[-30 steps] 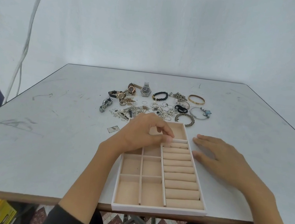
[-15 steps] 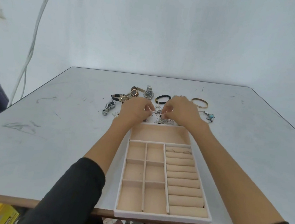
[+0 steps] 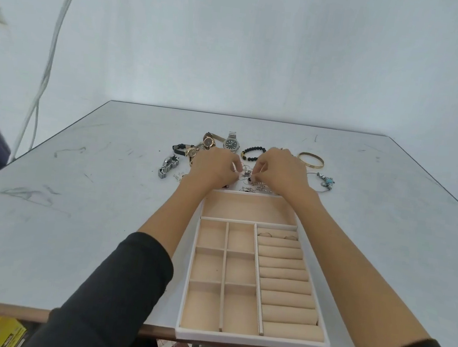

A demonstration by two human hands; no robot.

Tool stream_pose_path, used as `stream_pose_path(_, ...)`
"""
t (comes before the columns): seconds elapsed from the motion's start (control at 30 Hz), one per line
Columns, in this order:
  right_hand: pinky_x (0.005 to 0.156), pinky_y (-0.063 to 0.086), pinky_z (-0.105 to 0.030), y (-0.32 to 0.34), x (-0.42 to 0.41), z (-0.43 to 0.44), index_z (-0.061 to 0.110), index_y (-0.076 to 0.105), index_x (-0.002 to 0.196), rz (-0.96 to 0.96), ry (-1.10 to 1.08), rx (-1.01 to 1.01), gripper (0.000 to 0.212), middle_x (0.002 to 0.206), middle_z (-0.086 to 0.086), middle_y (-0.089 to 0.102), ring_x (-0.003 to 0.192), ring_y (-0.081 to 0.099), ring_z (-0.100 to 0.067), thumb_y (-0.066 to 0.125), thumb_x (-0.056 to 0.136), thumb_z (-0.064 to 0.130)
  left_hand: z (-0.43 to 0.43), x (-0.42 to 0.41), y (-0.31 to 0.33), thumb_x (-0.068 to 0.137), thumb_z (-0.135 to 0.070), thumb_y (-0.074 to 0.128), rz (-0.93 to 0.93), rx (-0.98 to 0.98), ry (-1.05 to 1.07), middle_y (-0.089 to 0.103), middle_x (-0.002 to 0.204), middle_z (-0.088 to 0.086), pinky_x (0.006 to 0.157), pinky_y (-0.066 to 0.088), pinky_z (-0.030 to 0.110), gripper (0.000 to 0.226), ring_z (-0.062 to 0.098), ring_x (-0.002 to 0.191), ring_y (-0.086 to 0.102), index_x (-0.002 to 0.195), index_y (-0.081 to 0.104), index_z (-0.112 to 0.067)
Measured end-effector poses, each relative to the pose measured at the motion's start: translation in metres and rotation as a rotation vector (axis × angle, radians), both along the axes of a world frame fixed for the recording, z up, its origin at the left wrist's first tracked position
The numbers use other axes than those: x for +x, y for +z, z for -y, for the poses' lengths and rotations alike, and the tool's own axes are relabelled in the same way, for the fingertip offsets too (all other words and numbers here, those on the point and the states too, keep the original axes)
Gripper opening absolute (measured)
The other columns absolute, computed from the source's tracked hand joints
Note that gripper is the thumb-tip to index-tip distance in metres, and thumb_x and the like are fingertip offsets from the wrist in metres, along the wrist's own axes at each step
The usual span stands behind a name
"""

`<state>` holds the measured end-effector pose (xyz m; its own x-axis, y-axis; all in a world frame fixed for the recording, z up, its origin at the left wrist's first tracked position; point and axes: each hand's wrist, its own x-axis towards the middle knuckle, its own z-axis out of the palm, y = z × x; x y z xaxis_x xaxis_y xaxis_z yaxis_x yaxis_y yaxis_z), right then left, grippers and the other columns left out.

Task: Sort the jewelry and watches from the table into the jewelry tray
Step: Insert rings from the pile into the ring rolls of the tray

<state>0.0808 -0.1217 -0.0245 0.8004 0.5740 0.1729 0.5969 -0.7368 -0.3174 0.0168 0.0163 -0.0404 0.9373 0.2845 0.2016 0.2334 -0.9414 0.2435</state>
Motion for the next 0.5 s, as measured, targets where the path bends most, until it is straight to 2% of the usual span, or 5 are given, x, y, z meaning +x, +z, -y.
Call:
stream_pose_path(0.17,0.072,0.051,-0.033,0.001,0.002,0.010,0.025,0.072,0.077,-0.052,-0.012,0.152,0.008,0.085,0.002,0.069,0.086,0.062,-0.017,0.079,0.072,0.027,0.001,0.000,0.005,0.084,-0.027,0.057,-0.036,-0.015,0.004,0.067,0.102,-0.011,0.077,0.044,0.029,0.019,0.012,0.098,0.061,0.098,0.069,-0.035)
stream_pose_path(0.33,0.058,0.040,-0.025,-0.001,0.003,0.020,0.022,0.073,0.076,-0.117,0.007,0.245,0.008,0.066,0.009,0.060,0.071,0.058,-0.013,0.079,0.072,0.026,0.001,0.002,0.012,0.080,-0.034,0.063,-0.155,-0.024,-0.002,0.066,0.094,-0.012,0.069,0.038,0.026,0.012,0.012,0.093,0.061,0.091,0.067,-0.032)
stream_pose_path(0.5,0.070,0.054,-0.035,-0.005,0.000,0.032,0.023,0.071,0.071,-0.145,0.024,0.311,0.008,0.061,0.011,0.062,0.062,0.059,-0.009,0.078,0.072,0.025,-0.003,0.001,0.014,0.079,-0.031,0.068,-0.179,-0.113,0.004,0.068,0.082,-0.007,0.070,0.046,0.025,0.014,0.012,0.075,0.059,0.087,0.071,-0.020)
